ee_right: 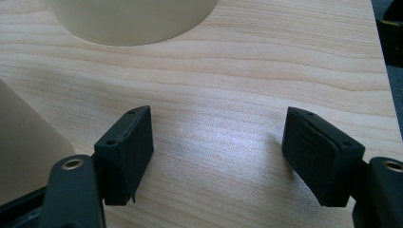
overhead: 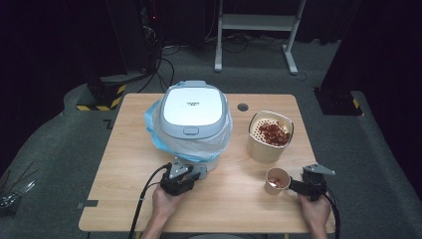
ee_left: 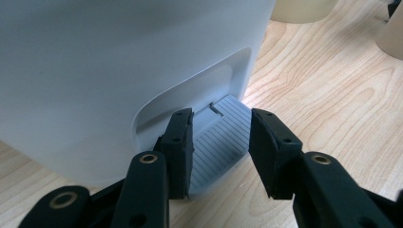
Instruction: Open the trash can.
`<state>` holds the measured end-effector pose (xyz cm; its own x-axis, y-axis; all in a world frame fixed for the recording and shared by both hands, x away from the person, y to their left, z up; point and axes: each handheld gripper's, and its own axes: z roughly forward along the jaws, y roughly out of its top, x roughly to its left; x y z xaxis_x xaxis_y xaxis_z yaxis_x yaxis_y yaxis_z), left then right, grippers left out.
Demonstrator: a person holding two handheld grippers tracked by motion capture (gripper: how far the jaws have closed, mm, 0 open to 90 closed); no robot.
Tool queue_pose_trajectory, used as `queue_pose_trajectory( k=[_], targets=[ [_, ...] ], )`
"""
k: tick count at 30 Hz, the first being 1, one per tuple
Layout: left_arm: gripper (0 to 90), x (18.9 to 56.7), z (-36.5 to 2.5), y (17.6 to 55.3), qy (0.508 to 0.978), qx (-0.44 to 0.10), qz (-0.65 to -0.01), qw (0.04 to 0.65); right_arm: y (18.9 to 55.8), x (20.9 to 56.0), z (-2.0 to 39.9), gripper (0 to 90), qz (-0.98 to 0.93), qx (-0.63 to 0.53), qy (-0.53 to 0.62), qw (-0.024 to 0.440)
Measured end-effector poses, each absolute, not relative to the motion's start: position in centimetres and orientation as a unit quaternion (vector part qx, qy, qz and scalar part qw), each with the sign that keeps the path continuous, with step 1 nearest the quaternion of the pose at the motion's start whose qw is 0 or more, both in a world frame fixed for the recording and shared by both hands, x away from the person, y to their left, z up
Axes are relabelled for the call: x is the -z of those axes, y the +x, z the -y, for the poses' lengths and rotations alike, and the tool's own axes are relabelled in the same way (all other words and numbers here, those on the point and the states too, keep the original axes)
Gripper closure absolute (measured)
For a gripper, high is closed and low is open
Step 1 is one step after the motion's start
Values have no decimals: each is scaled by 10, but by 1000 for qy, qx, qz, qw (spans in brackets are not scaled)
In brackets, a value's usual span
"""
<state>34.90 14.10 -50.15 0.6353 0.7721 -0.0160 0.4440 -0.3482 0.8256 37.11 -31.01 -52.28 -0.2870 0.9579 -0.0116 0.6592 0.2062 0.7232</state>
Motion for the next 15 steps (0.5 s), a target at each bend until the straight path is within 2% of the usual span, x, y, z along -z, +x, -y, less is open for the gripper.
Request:
queue_pose_trajectory(
  k=[15],
  targets=[
    [604, 505, -138, 353, 802, -199, -379, 417, 371, 523, 310, 263, -739, -312, 547, 239]
  ],
)
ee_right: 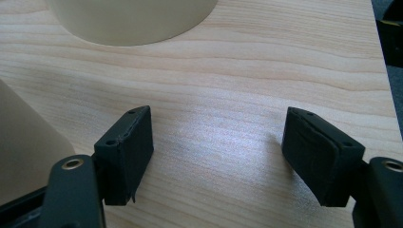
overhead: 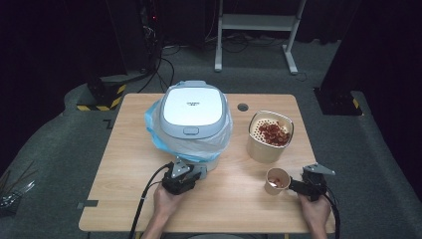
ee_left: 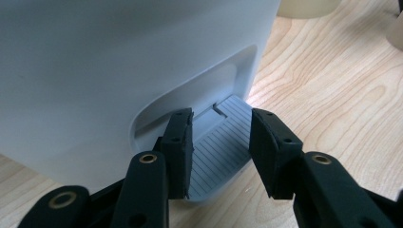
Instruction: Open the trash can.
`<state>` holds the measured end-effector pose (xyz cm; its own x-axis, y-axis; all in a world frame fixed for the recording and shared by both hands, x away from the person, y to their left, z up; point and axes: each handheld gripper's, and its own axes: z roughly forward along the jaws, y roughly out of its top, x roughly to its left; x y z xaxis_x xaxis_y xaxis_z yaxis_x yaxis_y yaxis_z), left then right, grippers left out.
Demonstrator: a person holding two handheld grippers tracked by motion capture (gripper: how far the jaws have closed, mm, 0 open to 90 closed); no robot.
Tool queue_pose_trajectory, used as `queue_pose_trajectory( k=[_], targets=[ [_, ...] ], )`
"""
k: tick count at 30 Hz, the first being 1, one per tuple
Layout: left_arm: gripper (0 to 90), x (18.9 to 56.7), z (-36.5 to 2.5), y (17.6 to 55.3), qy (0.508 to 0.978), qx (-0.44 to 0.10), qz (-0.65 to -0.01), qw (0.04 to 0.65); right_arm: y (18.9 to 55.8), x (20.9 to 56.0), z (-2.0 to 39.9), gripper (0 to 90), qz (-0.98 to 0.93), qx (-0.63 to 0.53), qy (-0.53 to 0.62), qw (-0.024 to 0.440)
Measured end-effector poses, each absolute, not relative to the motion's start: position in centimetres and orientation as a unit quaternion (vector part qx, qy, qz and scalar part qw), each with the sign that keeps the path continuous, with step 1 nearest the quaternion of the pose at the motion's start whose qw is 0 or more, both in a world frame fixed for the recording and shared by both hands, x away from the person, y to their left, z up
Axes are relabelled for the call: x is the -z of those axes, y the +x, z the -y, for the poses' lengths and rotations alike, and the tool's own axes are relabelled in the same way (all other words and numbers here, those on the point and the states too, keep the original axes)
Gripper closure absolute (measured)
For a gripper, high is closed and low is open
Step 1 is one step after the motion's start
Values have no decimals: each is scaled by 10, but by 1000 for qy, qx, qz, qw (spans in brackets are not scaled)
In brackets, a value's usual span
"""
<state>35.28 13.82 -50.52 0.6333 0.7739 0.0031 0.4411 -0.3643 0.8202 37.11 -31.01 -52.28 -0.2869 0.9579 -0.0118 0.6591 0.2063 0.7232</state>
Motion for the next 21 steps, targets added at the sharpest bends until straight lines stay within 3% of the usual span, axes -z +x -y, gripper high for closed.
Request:
queue_pose_trajectory(
  k=[21],
  targets=[
    [570, 512, -140, 353, 795, -203, -376, 430, 371, 523, 310, 263, -739, -312, 547, 239]
  ],
)
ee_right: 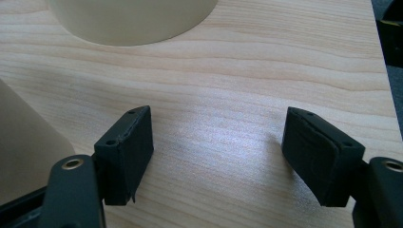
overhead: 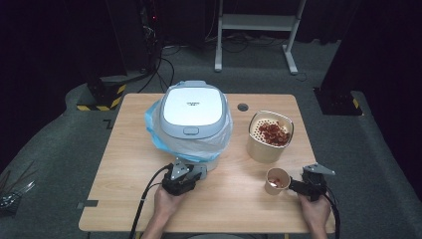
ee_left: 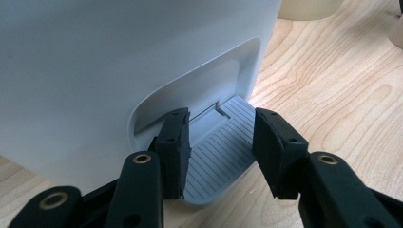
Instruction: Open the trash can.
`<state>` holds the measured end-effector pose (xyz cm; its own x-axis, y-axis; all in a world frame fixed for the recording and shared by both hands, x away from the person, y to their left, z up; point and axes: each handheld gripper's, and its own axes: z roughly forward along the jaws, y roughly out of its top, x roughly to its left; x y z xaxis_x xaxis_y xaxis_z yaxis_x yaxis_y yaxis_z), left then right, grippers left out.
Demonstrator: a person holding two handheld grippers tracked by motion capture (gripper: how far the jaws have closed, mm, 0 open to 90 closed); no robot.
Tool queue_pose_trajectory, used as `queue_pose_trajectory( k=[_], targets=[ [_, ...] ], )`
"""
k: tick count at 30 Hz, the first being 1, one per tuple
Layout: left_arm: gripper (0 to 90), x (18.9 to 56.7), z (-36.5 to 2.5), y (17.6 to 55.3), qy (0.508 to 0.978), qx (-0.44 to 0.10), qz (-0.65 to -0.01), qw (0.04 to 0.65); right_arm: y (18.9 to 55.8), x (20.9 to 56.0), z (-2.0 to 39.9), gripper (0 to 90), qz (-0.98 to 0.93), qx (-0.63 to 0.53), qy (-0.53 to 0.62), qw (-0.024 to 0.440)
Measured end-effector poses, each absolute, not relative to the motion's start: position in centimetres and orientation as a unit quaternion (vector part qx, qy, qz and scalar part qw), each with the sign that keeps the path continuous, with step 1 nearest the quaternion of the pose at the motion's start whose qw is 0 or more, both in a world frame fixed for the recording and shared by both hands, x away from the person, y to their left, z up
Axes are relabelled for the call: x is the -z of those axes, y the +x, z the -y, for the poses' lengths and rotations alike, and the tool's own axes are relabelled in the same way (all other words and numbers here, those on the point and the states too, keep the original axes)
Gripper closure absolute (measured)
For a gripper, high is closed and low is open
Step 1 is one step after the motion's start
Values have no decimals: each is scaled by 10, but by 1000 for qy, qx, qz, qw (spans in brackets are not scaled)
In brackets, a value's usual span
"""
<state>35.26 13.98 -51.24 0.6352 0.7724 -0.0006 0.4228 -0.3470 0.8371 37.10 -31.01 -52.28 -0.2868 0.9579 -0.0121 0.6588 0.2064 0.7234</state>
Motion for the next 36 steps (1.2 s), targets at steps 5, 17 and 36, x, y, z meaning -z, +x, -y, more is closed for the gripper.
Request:
queue_pose_trajectory(
  k=[5, 17, 36],
  targets=[
    [571, 513, -139, 352, 795, -207, -376, 429, 371, 523, 310, 263, -739, -312, 547, 239],
    [572, 515, -139, 351, 794, -213, -373, 431, 371, 523, 310, 264, -739, -312, 547, 240],
    [576, 522, -136, 349, 803, -225, -366, 414, 371, 523, 310, 263, -739, -312, 548, 238]
  ],
)
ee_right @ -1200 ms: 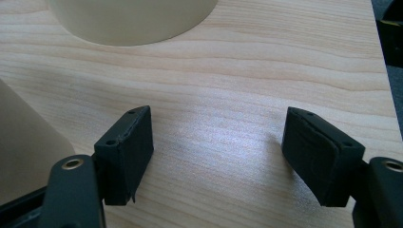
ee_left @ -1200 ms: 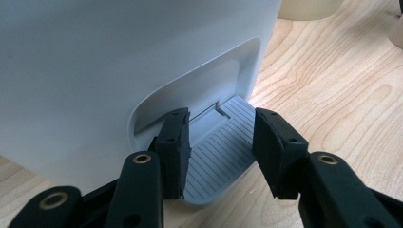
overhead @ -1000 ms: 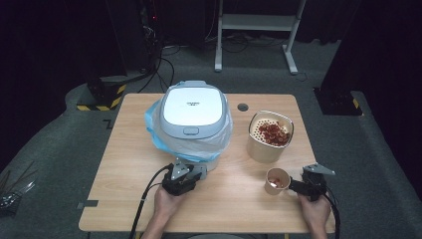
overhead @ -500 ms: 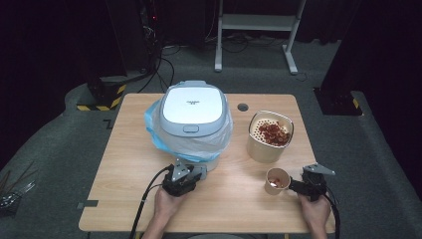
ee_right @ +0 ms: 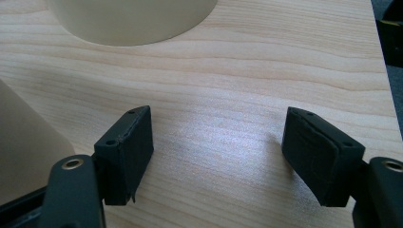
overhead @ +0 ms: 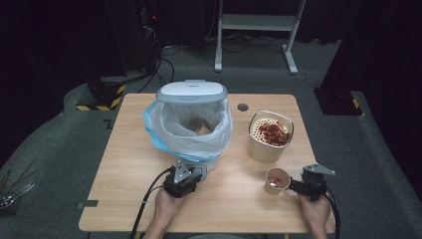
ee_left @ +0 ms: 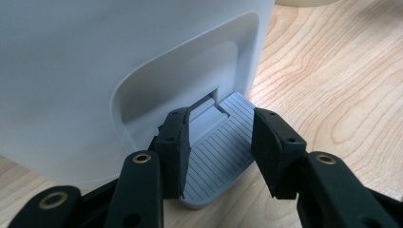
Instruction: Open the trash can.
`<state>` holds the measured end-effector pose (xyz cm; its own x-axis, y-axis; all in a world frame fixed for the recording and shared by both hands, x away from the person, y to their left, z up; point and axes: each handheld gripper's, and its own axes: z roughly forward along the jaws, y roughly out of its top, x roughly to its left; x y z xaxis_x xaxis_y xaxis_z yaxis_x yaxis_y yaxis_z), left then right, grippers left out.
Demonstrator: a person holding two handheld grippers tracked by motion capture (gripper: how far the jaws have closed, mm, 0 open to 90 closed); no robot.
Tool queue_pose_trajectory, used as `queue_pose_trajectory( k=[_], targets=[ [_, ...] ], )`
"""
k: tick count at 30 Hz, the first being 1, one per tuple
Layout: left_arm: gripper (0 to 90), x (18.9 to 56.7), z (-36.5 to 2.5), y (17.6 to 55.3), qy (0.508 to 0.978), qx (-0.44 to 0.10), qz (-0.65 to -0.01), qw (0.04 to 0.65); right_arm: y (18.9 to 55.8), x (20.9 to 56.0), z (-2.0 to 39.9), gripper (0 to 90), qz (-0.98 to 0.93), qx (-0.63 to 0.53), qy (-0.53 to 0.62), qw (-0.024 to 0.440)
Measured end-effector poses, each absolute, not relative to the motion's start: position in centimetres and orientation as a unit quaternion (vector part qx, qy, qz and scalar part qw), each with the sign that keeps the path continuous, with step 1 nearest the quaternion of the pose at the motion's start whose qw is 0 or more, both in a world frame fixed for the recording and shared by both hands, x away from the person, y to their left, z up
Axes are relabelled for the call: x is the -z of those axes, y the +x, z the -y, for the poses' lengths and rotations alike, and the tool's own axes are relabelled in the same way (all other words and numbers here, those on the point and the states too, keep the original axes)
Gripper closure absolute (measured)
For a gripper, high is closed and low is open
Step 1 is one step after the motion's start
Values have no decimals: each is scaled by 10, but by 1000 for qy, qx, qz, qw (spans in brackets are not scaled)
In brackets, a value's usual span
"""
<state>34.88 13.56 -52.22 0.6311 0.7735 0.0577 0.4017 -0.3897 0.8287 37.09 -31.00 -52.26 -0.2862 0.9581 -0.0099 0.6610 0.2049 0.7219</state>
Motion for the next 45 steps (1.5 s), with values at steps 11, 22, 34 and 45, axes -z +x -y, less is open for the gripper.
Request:
queue_pose_trajectory(
  k=[11, 22, 34, 45],
  targets=[
    [577, 524, -132, 348, 808, -235, -364, 399, 371, 523, 310, 263, -740, -312, 547, 238],
    [578, 524, -132, 348, 808, -239, -364, 397, 372, 523, 311, 194, -741, -309, 548, 233],
    [576, 524, -132, 348, 805, -237, -368, 400, 347, 519, 322, 218, -730, -326, 544, 255],
    [576, 524, -132, 348, 805, -237, -368, 400, 329, 520, 318, 257, -726, -352, 537, 246]
  ],
)
